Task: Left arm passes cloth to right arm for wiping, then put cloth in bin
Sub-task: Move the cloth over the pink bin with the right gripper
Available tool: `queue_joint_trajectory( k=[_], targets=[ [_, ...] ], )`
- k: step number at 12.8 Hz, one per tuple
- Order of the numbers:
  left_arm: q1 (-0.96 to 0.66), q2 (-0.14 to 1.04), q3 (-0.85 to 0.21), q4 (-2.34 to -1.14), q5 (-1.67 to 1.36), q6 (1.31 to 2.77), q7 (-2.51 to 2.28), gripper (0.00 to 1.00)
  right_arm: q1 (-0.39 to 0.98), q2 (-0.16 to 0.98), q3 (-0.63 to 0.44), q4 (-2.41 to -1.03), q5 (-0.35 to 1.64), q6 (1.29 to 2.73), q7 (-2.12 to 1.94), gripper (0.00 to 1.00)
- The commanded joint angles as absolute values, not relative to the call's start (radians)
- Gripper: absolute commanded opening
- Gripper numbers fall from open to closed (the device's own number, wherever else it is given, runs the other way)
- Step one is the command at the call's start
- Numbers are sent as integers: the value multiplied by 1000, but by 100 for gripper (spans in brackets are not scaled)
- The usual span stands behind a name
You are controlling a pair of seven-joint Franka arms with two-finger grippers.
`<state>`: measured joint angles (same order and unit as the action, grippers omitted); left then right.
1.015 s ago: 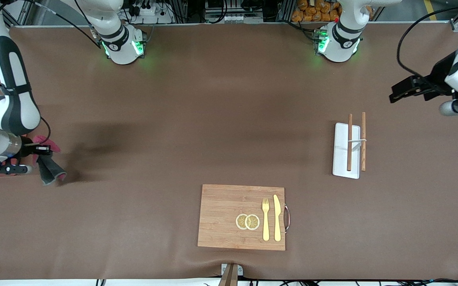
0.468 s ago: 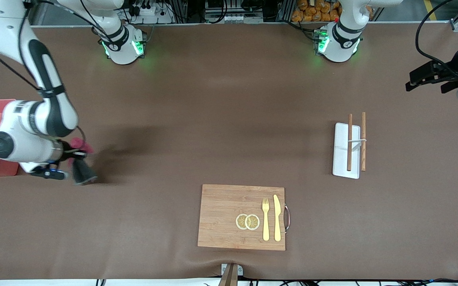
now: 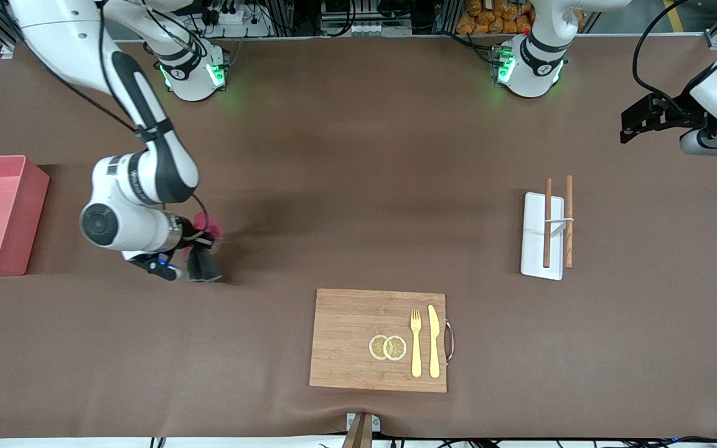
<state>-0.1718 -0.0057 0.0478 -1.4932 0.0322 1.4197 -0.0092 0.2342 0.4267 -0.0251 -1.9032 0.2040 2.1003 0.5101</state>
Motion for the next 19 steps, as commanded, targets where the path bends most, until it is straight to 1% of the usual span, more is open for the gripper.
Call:
queue_joint_trajectory(
  k=[1,3,6,7,9,11,12,13,15,18,19],
  targets=[
    [-175,-34,46,-1505,72,1427,32,100,222,385,-46,-1896,219,2059,506,0],
    [-166,-51,49,-1506,71,1401,127,100,177,361,-64,-1875,175,2002,412,0],
    [-170,-46,49,-1509,69,1401,123,100,56,313,-72,-1852,76,1922,148,0],
    [-169,-48,46,-1509,71,1401,118,100,-1,290,-72,-1836,39,1878,44,0],
    [-157,-49,29,-1508,69,1397,115,100,-125,288,-72,-1760,-20,1771,-180,0],
    [-132,-48,-3,-1509,69,1399,88,100,-248,290,-72,-1714,-70,1744,-439,0],
    [-100,-46,-53,-1511,69,1399,68,100,-309,293,-72,-1698,-102,1749,-551,0],
    [-78,-46,-76,-1511,71,1399,63,100,-358,301,-72,-1666,-142,1753,-652,0],
    [-72,-41,-78,-1511,69,1399,63,100,-454,319,-72,-1620,-184,1775,-803,0],
    [-69,-31,-78,-1511,69,1401,63,100,-607,374,-71,-1609,-190,1951,-1065,0],
    [-69,-28,-78,-1511,69,1402,63,100,-639,403,-71,-1609,-183,2009,-1124,0]
  ],
)
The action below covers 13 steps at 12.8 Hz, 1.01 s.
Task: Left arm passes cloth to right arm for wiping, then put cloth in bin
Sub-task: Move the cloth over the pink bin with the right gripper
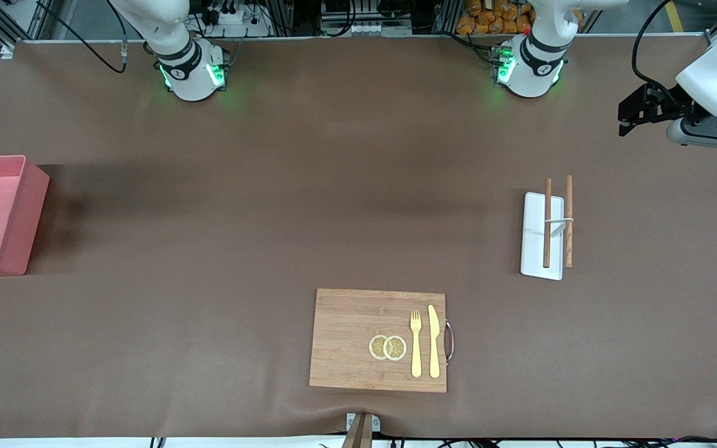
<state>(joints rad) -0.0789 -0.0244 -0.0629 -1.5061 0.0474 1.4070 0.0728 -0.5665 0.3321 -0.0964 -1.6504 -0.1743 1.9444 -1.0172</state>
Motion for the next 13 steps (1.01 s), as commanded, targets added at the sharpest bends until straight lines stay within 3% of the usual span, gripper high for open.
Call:
queue_joint_trajectory(
  k=[1,3,4,5,9,13],
  targets=[
    [-68,-26,-78,-1509,69,1404,63,100,-673,441,-69,-1609,-180,2061,-1146,0],
    [-69,-26,-78,-1508,61,1405,63,100,-707,546,-66,-1586,-176,2175,-1175,0],
    [-69,-23,-78,-1505,61,1417,61,100,-712,593,-64,-1569,-154,2206,-1175,26],
    [-69,-26,-78,-1508,66,1417,61,100,-713,632,-66,-1557,-99,2209,-1177,98],
    [-67,-26,-71,-1503,60,1425,60,100,-713,603,-63,-1537,-6,2148,-1175,100],
    [-71,-34,-78,-1503,58,1433,60,100,-586,578,-67,-1303,-52,1766,-1151,100]
  ],
)
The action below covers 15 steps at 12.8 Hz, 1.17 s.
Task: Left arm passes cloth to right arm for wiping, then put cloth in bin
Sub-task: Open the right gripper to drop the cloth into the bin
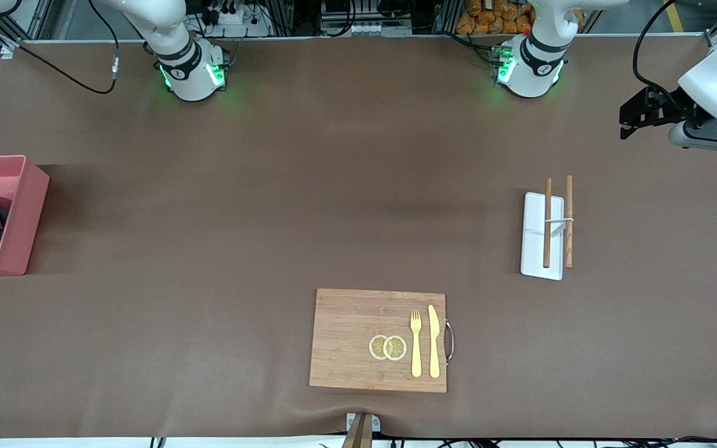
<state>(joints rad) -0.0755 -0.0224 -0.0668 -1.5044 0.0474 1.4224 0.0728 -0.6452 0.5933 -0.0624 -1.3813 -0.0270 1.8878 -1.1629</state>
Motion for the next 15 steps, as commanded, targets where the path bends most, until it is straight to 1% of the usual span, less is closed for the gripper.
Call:
queue_joint_trajectory(
  k=[1,3,6,11,13,15],
  targets=[
    [-71,-35,-78,-1503,57,1434,60,100,-559,557,-66,-1302,-61,1757,-1123,100],
    [-69,-35,-78,-1503,57,1439,52,100,-481,549,-66,-1301,-89,1744,-1013,100],
    [-69,-35,-78,-1503,57,1445,52,100,-350,531,-63,-1302,-94,1611,-720,100],
    [-68,-35,-78,-1506,55,1445,49,100,-157,532,-57,-1330,-65,1576,-326,100],
    [-67,-35,-77,-1505,55,1447,48,100,-101,526,-58,-1330,14,1552,-180,100],
    [-67,-35,-77,-1506,55,1445,48,100,-22,482,-58,-1331,18,1520,-24,100]
  ],
)
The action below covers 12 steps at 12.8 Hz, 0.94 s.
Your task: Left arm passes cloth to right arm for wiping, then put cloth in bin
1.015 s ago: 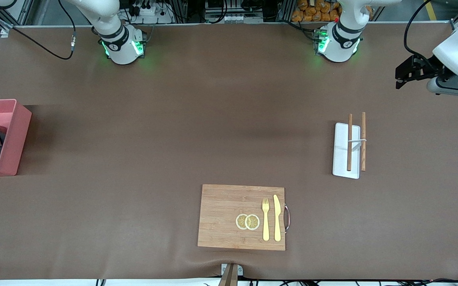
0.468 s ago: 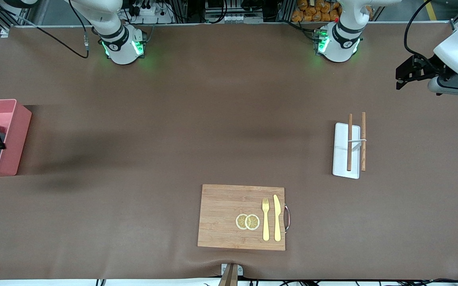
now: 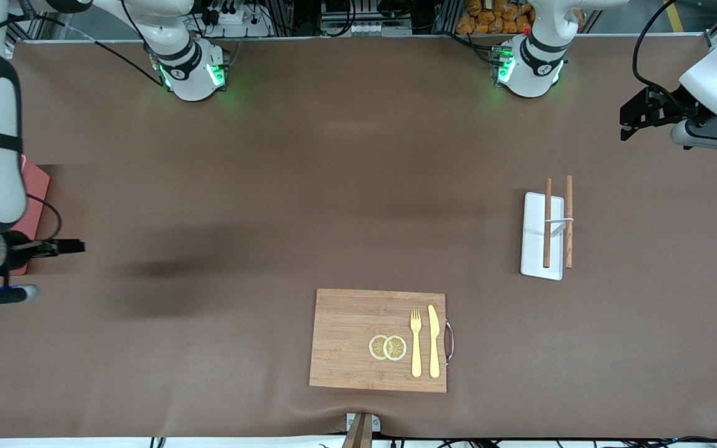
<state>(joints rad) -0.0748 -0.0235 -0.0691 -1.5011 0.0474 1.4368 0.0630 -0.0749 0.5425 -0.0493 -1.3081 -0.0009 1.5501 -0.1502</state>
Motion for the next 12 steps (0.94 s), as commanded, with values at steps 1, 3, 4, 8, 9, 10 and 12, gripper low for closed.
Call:
queue_joint_trajectory(
  k=[1,3,4,8,9,10,12],
  targets=[
    [-67,-35,-77,-1506,55,1445,48,100,3,453,-61,-1331,14,1500,36,100],
    [-69,-35,-77,-1505,55,1445,46,100,-34,399,-61,-1331,17,1471,37,100],
    [-69,-35,-77,-1505,55,1445,48,100,-37,358,-63,-1342,17,1460,34,100],
    [-69,-35,-77,-1505,55,1445,48,100,-58,168,-64,-1465,17,1476,9,100],
    [-69,-35,-77,-1505,55,1445,48,100,-57,111,-66,-1509,17,1495,8,100],
    [-69,-35,-77,-1505,55,1445,48,100,-57,33,-64,-1573,17,1523,8,100],
    [-67,-35,-77,-1506,55,1445,48,100,-45,-90,-61,-1678,17,1566,8,100]
  ],
)
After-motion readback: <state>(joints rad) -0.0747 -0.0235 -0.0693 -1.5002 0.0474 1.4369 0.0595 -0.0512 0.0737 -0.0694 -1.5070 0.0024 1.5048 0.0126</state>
